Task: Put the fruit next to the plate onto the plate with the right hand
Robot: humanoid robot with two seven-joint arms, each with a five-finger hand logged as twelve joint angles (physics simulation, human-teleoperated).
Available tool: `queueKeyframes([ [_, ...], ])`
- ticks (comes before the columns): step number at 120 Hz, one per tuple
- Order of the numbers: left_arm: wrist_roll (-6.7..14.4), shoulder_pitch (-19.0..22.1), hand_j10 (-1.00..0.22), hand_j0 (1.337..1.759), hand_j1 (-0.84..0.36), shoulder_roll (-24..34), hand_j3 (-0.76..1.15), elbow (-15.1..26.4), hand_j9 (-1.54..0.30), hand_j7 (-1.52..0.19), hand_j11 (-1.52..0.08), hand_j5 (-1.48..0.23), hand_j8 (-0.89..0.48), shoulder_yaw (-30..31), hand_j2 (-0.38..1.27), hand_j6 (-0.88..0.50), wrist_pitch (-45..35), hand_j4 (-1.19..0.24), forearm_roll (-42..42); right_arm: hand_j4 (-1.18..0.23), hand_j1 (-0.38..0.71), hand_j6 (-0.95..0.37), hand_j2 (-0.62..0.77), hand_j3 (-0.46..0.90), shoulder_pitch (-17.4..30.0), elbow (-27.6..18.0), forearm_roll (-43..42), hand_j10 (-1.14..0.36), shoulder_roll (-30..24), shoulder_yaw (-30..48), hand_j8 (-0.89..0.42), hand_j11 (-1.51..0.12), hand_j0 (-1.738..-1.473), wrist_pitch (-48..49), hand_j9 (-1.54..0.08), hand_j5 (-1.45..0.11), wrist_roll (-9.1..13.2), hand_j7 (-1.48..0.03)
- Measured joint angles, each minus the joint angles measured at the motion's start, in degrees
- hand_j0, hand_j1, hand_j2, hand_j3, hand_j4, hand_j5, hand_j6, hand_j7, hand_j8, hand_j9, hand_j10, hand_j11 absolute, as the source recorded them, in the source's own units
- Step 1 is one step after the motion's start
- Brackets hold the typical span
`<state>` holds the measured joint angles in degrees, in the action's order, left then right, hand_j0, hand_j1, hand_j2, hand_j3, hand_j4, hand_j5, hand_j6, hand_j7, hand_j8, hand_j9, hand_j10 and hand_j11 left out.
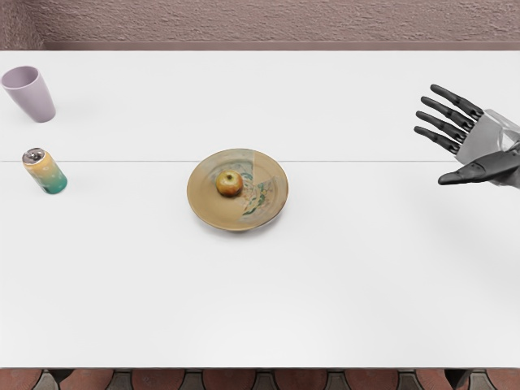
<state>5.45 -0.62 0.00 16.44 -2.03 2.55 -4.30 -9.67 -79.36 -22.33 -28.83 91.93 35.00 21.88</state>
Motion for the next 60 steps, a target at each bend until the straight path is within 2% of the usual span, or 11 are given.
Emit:
queueKeyframes([
  [60,0.0,0.0,0.0,1.658,0.35,0.0,0.0,0.0,0.0,0.0,0.0,0.0,0.0,0.0,0.0,0.0,0.0,0.0,0.0,-0.03,-0.31,-0.03,-0.01,0.0,0.0,0.0,0.0,-0.03,0.0,0.0,-0.03,-0.04,-1.658,0.0,-0.04,-0.04,0.0,-0.04],
])
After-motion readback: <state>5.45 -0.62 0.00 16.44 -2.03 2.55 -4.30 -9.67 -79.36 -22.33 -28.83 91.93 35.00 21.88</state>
